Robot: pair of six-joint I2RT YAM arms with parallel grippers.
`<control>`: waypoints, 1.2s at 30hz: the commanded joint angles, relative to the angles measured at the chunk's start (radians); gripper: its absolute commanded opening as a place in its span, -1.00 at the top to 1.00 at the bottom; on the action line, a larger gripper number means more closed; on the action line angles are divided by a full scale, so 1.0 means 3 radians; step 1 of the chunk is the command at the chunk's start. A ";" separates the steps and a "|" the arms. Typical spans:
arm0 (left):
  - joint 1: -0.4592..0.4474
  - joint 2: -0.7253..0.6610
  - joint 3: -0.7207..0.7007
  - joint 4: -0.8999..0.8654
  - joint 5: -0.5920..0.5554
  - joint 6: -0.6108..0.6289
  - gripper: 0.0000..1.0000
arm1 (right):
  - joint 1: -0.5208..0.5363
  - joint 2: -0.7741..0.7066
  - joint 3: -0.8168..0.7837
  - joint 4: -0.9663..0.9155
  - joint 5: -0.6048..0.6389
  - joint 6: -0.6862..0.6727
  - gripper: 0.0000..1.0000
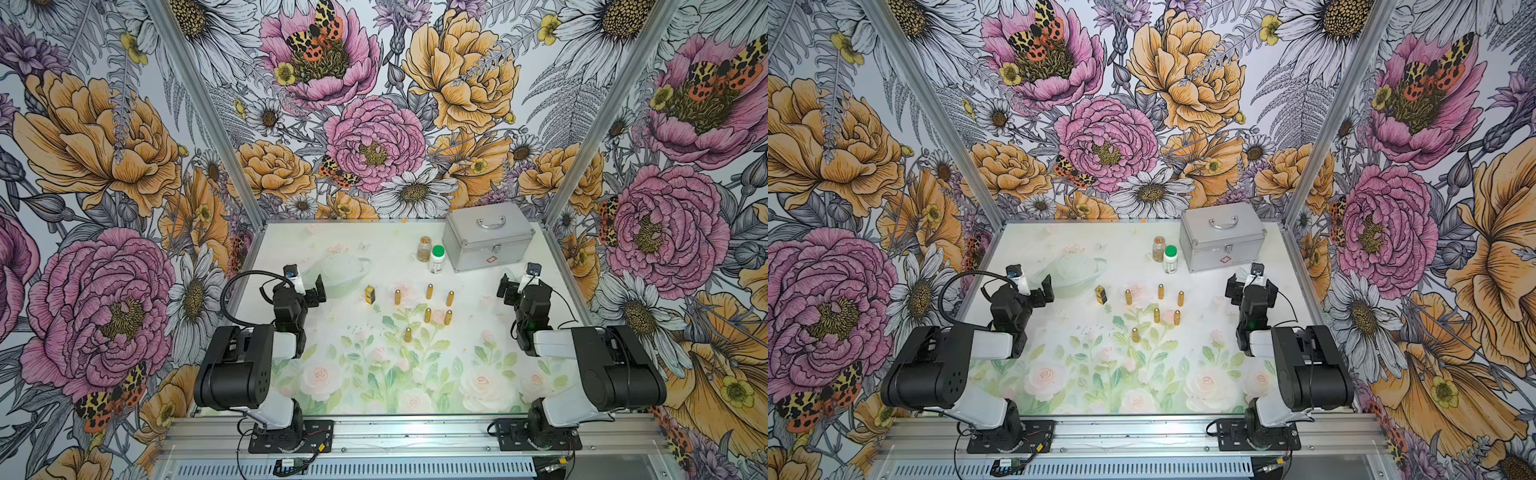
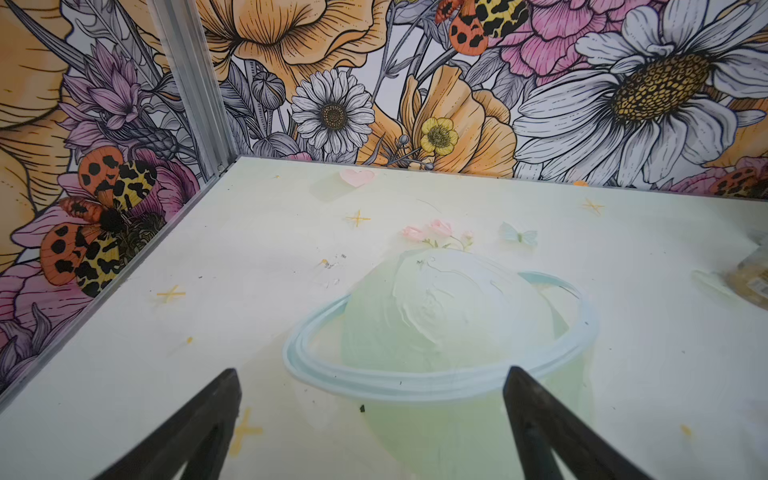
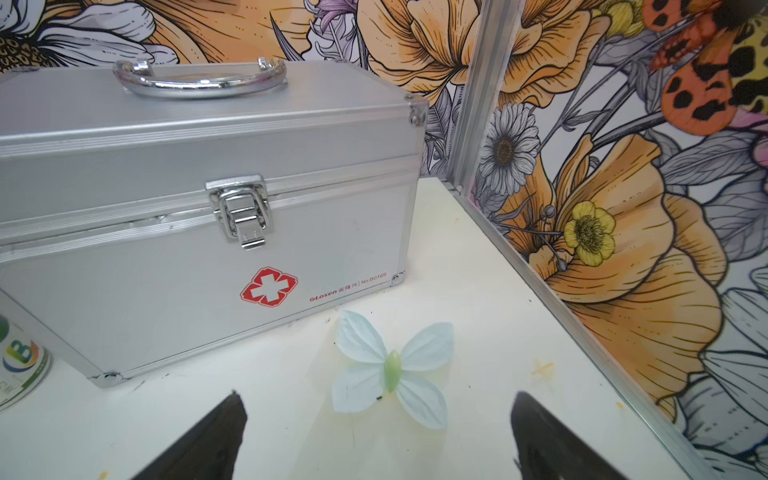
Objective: Open the lipstick cap
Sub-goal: Pick up the lipstick at the center of the board.
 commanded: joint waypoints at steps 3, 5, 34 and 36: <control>-0.0022 -0.0011 0.0049 0.0029 -0.0087 0.0007 -0.97 | 0.0000 0.0017 0.0003 0.0053 -0.0011 -0.0016 -1.00; -0.0022 -0.0009 0.0048 0.0029 -0.0089 0.0009 -0.97 | 0.0001 0.0020 0.0001 0.0050 -0.0011 -0.0014 -1.00; -0.0116 -0.0019 0.0047 0.0030 -0.0244 0.0085 -0.97 | 0.0001 0.0021 0.0002 0.0052 -0.0010 -0.0016 -1.00; -0.0143 -0.0043 0.0040 0.0024 -0.0224 0.0123 -0.97 | -0.0002 0.0018 0.0001 0.0052 -0.0011 -0.0016 -1.00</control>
